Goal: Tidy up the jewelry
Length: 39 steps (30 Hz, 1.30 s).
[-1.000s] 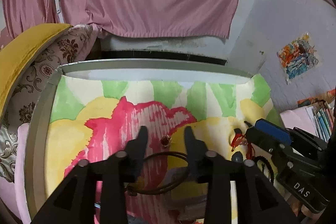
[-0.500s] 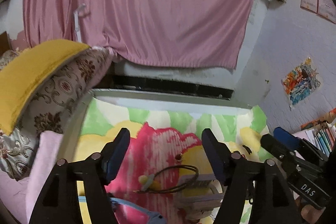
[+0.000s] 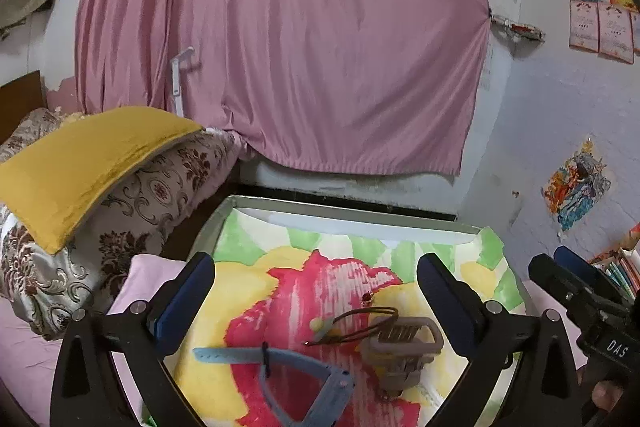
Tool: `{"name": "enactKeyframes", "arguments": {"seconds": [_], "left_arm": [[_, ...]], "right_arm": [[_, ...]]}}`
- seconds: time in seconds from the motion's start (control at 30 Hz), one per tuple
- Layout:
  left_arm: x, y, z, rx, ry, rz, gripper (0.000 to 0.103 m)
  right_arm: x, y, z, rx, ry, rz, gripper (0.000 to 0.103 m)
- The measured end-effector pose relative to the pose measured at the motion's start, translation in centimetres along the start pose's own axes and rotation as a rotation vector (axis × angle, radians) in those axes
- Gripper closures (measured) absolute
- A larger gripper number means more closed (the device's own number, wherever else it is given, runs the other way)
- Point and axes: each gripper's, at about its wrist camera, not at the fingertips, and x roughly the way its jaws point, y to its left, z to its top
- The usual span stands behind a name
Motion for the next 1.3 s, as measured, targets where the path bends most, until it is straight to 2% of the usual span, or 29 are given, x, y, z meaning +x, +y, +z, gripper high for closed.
{"name": "enactKeyframes", "arguments": {"seconds": [0.2,0.33,0.83,1.0,1.3], "left_arm": [[-2.5,0.7,-1.0,-0.002,-0.043,-0.014,0.001],[-4.3,1.1,-1.9,0.001,-0.063,-0.019,0.001],[-11.6,2.2,-6.4,0.031,-0.131,-0.020,0.001],[-13.3,2.8,-7.8,0.023,-0.147,-0.017,0.001],[-16.4,3.6,-10.7,0.033,-0.185,-0.001,0.001]], "right_arm": [[-2.3,0.5,-0.8,-0.006,-0.047,0.009,0.010],[-4.1,1.0,-1.6,-0.014,-0.070,0.010,0.003],[-11.2,3.7,-4.9,-0.053,-0.111,0.019,0.002],[-13.1,4.2,-6.5,-0.057,-0.105,0.012,0.002],[-16.1,4.7,-9.4,-0.051,-0.145,-0.014,0.002]]}}
